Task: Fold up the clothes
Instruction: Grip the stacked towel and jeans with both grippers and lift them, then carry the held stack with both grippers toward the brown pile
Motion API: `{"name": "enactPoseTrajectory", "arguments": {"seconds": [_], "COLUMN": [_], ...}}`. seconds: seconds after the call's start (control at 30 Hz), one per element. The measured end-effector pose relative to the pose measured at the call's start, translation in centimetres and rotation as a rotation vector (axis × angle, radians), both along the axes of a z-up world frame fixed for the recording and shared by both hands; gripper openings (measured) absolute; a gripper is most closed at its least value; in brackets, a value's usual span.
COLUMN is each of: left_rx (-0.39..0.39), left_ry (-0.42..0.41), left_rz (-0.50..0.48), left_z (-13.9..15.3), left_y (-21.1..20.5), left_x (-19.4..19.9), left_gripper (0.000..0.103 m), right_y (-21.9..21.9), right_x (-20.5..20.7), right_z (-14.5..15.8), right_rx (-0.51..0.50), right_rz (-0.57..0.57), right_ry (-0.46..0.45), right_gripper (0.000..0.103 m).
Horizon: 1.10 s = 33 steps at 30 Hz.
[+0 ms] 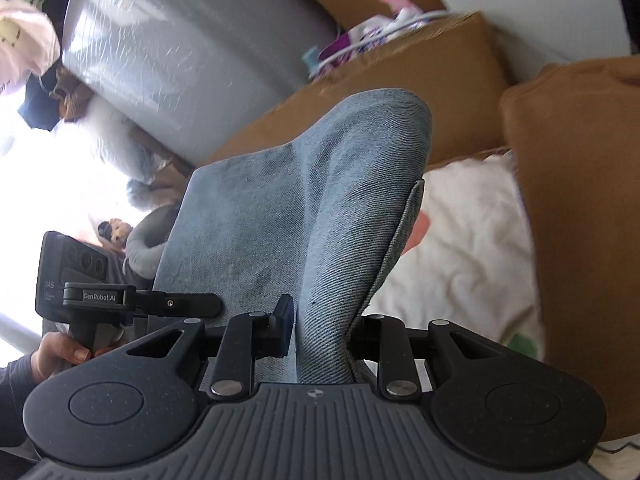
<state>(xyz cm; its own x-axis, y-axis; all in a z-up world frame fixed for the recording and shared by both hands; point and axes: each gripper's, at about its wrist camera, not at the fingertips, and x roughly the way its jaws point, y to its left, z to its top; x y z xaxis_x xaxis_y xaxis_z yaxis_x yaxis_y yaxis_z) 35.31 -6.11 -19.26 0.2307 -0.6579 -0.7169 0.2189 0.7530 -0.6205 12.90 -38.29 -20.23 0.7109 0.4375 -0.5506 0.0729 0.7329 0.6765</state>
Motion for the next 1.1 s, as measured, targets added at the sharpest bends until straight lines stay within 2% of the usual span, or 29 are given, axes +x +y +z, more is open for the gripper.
{"name": "enactPoseTrajectory", "arguments": {"seconds": [0.33, 0.57, 0.83, 1.1], "left_rx": [-0.033, -0.115, -0.181, -0.180], "left_ry": [-0.024, -0.018, 0.002, 0.030], "left_rz": [-0.049, -0.036, -0.044, -0.031], "left_z": [0.1, 0.4, 0.8, 0.0], "left_y": [-7.6, -12.6, -17.5, -20.7], "left_x": [1.9, 3.6, 4.8, 5.7], "left_gripper": [0.051, 0.051, 0.051, 0.051], "right_y": [-6.7, -11.5, -16.5, -19.8], "right_x": [-1.2, -1.5, -1.5, -0.4], "right_z": [2.2, 5.5, 9.4, 9.5], "right_rx": [-0.061, -0.164, -0.259, -0.319], "right_rz": [-0.096, -0.152, -0.201, -0.234], "right_ry": [0.012, -0.014, 0.019, 0.076], "right_gripper": [0.026, 0.026, 0.026, 0.026]}}
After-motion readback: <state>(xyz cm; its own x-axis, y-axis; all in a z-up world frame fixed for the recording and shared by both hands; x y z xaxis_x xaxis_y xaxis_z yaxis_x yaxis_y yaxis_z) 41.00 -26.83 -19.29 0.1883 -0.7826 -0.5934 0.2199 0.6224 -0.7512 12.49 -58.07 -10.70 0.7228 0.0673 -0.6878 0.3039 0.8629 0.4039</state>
